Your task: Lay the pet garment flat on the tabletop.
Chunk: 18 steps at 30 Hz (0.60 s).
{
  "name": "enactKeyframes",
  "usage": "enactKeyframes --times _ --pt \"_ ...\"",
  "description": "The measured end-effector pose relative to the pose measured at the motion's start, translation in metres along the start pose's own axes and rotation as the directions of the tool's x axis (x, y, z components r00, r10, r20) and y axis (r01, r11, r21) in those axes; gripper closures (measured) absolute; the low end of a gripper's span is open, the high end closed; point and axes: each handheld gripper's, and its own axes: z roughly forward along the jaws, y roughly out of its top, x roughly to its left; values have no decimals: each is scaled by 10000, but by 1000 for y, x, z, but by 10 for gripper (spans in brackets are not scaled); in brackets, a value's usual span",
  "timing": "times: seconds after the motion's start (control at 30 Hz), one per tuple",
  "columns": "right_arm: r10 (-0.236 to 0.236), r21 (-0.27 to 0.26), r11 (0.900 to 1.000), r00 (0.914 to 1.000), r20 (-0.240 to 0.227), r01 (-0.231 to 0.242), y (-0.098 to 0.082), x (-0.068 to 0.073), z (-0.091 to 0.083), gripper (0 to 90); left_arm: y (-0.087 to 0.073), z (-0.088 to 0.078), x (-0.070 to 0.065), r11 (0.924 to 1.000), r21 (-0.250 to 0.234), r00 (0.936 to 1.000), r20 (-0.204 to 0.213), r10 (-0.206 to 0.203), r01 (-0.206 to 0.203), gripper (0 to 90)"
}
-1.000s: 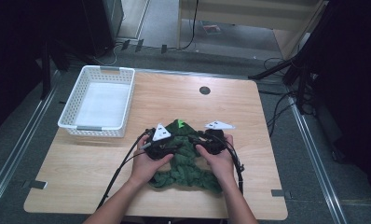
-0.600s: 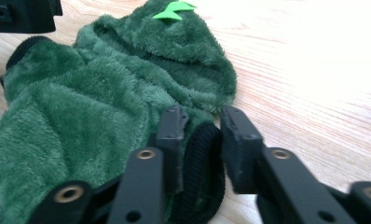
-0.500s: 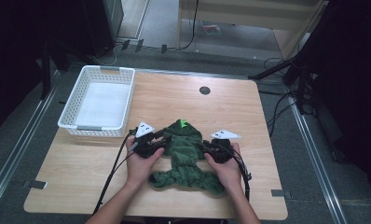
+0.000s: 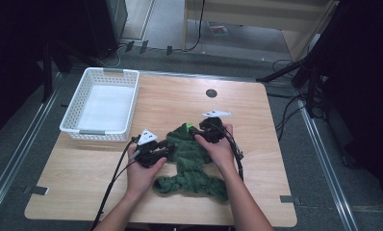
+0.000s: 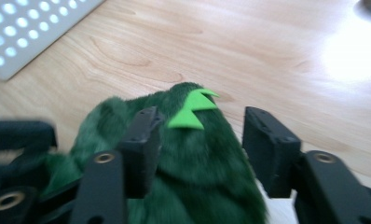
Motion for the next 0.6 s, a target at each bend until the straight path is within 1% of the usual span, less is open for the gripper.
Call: enactKeyframes --times 0.03,0.07,0.1,0.13,0.17,0.2,0.23,0.27,0.3,0.33,0.37,0.43,0.47,0.5,0.57,0.6 --pt "-6 521 9986 9999 -130 12 2 -1 9 433 0 0 0 10000 3 10000 27 -1 1 638" --pt "-11 935 9956 10000 -70 18 3 -1 15 434 0 0 0 10000 15 10000 37 -5 5 640" --pt "-200 1051 9943 9996 184 180 3 0 20 464 0 0 0 10000 45 10000 61 -29 29 641" --pt "-176 1086 9940 9994 290 144 3 1 23 489 0 1 1 9999 82 9999 102 -87 86 642" --pt "-188 1142 9933 9994 276 155 3 1 25 519 0 1 1 9998 161 9999 129 -83 81 642" --pt "-218 1106 9937 9994 278 186 3 1 27 618 1 2 1 9997 235 9999 159 -68 64 641" --pt "-332 1124 9932 9989 325 294 2 2 27 696 1 3 0 9995 317 9999 154 -1 -4 641" --pt "-557 1224 9912 9973 478 495 2 3 28 778 1 4 -1 9992 385 9999 128 98 -103 640" --pt "-732 1259 9899 9952 651 646 2 3 29 827 1 4 -2 9988 448 9997 100 201 -206 640" --pt "-773 1134 9911 9952 599 702 2 2 30 865 1 4 -3 9985 469 9996 57 285 -287 639" --pt "-697 936 9935 9961 544 644 3 -1 30 890 1 5 -3 9984 464 9994 57 331 -333 639" --pt "-380 540 9979 9973 626 346 5 -7 29 900 0 5 -4 9982 475 9993 62 355 -358 634" --pt "-148 252 9996 9974 706 130 7 -10 28 900 0 5 -4 9982 473 9993 61 363 -366 632" --pt "-61 92 9999 9966 825 54 9 -12 27 900 0 5 -4 9982 464 9993 54 381 -384 630" --pt "94 -259 9996 9937 1112 -65 12 -16 25 900 0 5 -4 9980 456 9990 42 439 -440 629" --pt "61 -410 9992 9928 1200 -12 13 -17 24 900 0 5 -4 9978 461 9989 49 469 -471 627"
